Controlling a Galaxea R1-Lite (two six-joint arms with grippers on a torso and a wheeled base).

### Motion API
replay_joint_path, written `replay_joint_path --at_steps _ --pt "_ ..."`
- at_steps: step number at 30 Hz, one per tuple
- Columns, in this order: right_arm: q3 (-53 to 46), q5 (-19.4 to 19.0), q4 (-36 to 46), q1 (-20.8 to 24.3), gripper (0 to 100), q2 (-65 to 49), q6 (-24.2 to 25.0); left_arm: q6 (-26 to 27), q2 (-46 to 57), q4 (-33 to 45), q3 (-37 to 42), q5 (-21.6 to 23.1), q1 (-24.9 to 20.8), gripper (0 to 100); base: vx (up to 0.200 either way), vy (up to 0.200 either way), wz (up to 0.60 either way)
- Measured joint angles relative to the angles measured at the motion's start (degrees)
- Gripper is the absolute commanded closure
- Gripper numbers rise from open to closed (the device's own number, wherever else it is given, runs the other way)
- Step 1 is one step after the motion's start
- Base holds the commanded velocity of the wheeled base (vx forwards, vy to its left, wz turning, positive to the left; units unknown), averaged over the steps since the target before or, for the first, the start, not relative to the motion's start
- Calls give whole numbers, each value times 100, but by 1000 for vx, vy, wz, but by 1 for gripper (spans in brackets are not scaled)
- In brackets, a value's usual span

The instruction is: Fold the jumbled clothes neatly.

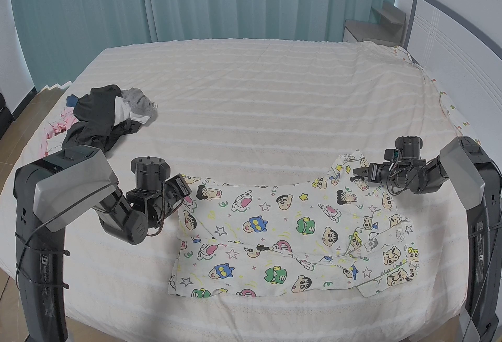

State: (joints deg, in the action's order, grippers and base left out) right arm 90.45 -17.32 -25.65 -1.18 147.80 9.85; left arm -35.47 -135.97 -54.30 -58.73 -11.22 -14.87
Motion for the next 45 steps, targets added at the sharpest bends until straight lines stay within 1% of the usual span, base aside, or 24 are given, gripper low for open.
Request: replay_joint_path --at_steps 5,14,18,25,30,35,41,45 --pt "-129 -200 37 44 100 -41 0 -2 0 0 -5 0 2 100 0 0 0" --pt "-239 -310 -68 -44 100 -163 7 26 9 0 16 -6 0 100 0 0 0" --pt "-355 -361 -273 -116 100 -268 40 34 50 0 20 -28 -4 100 0 0 0" --pt "-864 -501 -1018 -219 100 -511 68 59 130 0 20 -154 -11 100 0 0 0" --pt "-1108 -517 -1174 -324 100 -660 77 112 174 -107 17 -299 -28 100 0 0 0" --pt "-1287 -542 -1308 -402 100 -763 84 167 194 -180 55 -328 -32 100 0 0 0" --pt "-1766 -922 -1387 -468 100 -1003 77 502 245 -285 343 -315 -37 100 0 0 0" --pt "-2186 -1279 -1401 -529 100 -1237 46 595 262 -340 433 -310 -48 100 0 0 0"
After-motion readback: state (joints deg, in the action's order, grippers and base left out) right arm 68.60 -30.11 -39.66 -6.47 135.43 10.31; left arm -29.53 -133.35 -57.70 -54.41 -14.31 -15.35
